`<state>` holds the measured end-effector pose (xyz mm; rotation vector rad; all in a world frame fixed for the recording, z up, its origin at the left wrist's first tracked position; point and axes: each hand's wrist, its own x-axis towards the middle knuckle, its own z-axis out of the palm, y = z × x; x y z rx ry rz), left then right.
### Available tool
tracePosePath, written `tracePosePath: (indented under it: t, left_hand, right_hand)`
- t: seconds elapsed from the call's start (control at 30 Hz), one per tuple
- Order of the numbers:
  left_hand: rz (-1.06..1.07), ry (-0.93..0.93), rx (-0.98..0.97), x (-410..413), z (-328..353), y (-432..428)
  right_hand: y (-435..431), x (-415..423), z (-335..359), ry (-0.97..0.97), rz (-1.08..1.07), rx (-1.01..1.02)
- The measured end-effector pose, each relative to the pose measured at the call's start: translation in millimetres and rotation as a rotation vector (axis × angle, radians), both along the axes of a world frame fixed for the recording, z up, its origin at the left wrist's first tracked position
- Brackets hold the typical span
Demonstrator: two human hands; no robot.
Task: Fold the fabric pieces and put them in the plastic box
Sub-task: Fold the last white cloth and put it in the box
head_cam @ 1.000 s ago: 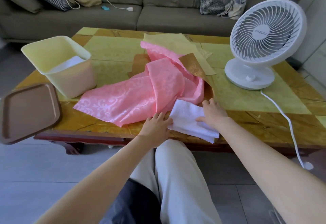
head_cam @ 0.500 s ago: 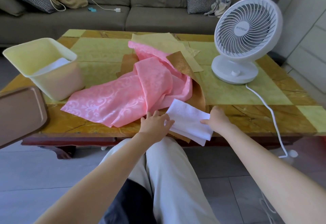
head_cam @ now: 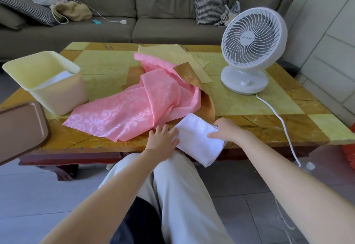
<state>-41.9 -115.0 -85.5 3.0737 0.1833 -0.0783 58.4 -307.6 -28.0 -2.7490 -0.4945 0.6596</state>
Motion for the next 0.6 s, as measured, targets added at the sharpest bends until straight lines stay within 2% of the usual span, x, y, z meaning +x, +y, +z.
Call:
tracePosePath:
  t: [0.17,0.27,0.47,0.6]
  left_hand:
    - [-0.032,0.012,-0.063,-2.5,7.7,8.9]
    - [-0.026,-0.061,-0.175,-6.3,15.8,16.6]
    - [0.119,-0.276,-0.217,-16.9,48.3,83.3]
    - [0.291,-0.36,-0.139,-27.8,75.6,157.9]
  right_hand:
    - [31.2,-1.5,48.6,-0.162,0.142,-0.079]
    - [56.5,-2.7,81.7,-0.251,0.199,-0.074]
    - [121.7,-2.0,127.5,-0.413,0.19,0.175]
    - [180.6,3.5,146.1,-0.379,0.175,0.302]
